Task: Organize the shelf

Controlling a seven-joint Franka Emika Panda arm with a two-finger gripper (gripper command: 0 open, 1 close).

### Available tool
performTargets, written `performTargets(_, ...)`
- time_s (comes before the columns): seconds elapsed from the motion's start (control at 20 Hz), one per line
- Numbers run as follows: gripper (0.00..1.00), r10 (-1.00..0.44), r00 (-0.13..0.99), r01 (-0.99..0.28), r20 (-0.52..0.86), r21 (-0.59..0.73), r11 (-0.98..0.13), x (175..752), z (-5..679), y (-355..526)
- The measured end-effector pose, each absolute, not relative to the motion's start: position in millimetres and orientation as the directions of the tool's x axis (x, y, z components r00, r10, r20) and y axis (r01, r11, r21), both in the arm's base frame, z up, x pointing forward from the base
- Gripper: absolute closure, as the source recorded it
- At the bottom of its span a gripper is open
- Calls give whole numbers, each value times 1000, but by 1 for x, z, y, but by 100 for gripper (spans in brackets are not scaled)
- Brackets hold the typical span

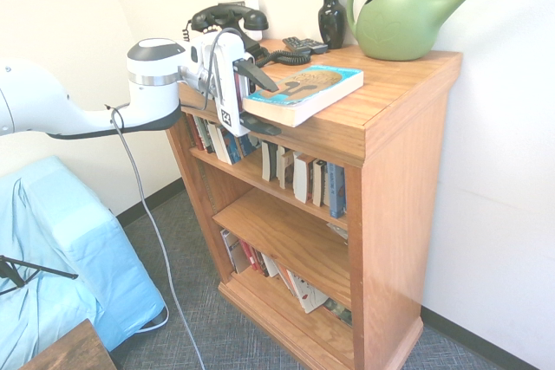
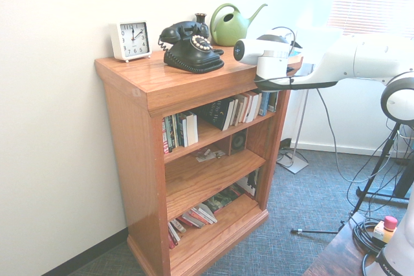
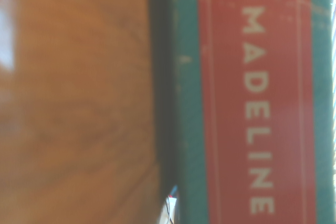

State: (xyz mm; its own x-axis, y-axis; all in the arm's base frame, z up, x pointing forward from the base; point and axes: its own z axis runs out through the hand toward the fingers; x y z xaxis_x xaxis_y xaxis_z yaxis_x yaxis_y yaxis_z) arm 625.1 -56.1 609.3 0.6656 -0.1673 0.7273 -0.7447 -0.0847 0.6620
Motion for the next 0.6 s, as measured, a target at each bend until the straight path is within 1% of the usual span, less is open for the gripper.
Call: performTargets(0.6, 100, -150, 677, -736, 721, 669, -105, 640, 608, -53)
